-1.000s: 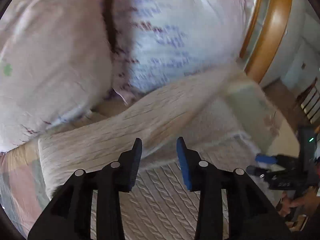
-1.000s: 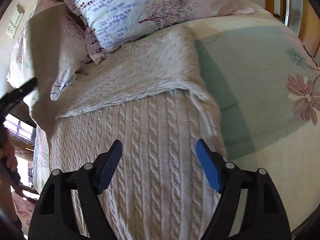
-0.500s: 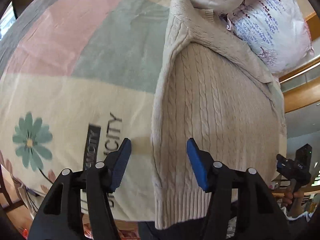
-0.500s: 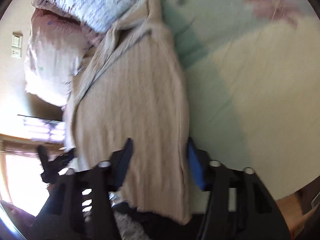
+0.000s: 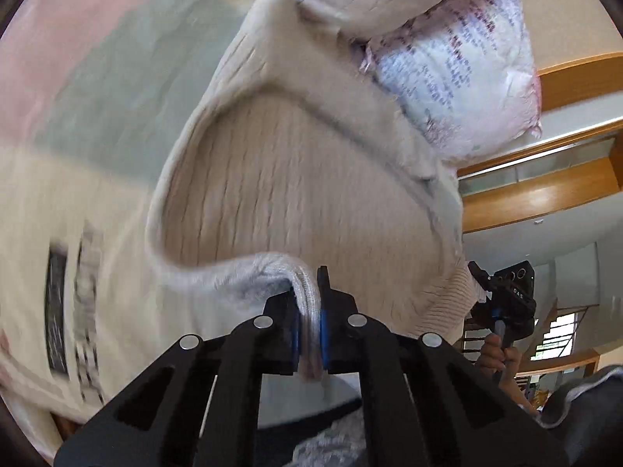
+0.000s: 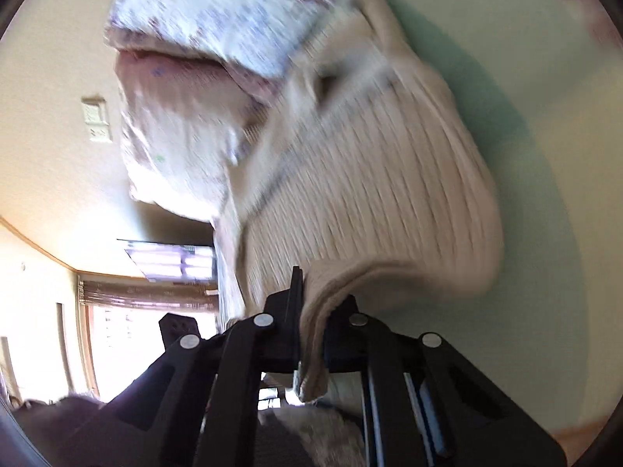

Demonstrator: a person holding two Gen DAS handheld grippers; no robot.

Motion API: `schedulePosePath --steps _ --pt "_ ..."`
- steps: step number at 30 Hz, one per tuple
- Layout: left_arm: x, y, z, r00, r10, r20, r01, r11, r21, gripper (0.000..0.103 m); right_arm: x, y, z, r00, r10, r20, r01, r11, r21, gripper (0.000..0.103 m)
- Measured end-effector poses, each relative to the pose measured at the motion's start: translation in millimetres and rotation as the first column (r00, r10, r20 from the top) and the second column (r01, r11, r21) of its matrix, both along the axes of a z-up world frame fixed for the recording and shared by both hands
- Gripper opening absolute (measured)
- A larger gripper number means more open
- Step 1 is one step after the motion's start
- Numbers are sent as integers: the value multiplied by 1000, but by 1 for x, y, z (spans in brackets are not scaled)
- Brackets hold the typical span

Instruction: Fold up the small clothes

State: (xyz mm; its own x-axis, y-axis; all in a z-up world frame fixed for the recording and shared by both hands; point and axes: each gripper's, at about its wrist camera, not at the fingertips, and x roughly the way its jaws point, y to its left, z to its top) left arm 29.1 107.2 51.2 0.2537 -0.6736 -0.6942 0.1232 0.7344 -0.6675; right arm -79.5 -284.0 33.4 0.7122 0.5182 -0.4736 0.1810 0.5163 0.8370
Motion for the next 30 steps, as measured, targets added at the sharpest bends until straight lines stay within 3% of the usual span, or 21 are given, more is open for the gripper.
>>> schedulePosePath --steps 4,6,7,8,10,13,17,19,20,23,24,27,30 --pt "109 -10 49 977 89 193 -92 996 4 10 75 -41 44 973 -155 171 164 985 -43 8" --pt "156 -20 57 961 131 245 -153 985 76 49 114 -57 45 958 -241 155 253 966 -60 20" --pt "174 -25 58 956 152 250 -197 967 164 81 128 -61 42 955 -269 125 279 957 -74 41" --pt "186 -28 55 956 170 238 -228 944 241 86 138 -64 36 952 -299 64 304 948 -95 56" --pt "191 -22 47 964 170 203 -218 945 246 86 130 -67 29 956 -292 38 294 953 -66 58" --pt "185 -4 24 975 164 152 -196 954 227 86 115 -62 26 961 -274 16 272 943 -190 72" --pt "193 -1 -20 990 140 -7 -138 980 146 71 101 -74 7 963 -262 -59 247 950 -189 72" --pt "195 -9 -28 990 142 -15 -139 983 120 68 99 -73 2 964 -260 -61 246 952 -181 72" --pt "196 -14 -27 989 146 11 -146 984 100 63 98 -74 2 964 -258 -61 243 953 -181 72" --pt "201 -23 -37 987 154 -43 -153 988 20 32 106 -69 -3 970 -235 -56 222 959 -174 73" --pt "201 -27 -39 986 159 -49 -159 987 8 27 108 -67 -2 973 -225 -58 212 962 -172 74" --pt "191 -34 -20 981 181 -64 -187 976 -112 22 109 -70 1 976 -213 -51 202 965 -168 74" --pt "177 -75 27 992 122 -24 -124 972 -198 21 100 -80 8 972 -233 -18 225 956 -190 74"
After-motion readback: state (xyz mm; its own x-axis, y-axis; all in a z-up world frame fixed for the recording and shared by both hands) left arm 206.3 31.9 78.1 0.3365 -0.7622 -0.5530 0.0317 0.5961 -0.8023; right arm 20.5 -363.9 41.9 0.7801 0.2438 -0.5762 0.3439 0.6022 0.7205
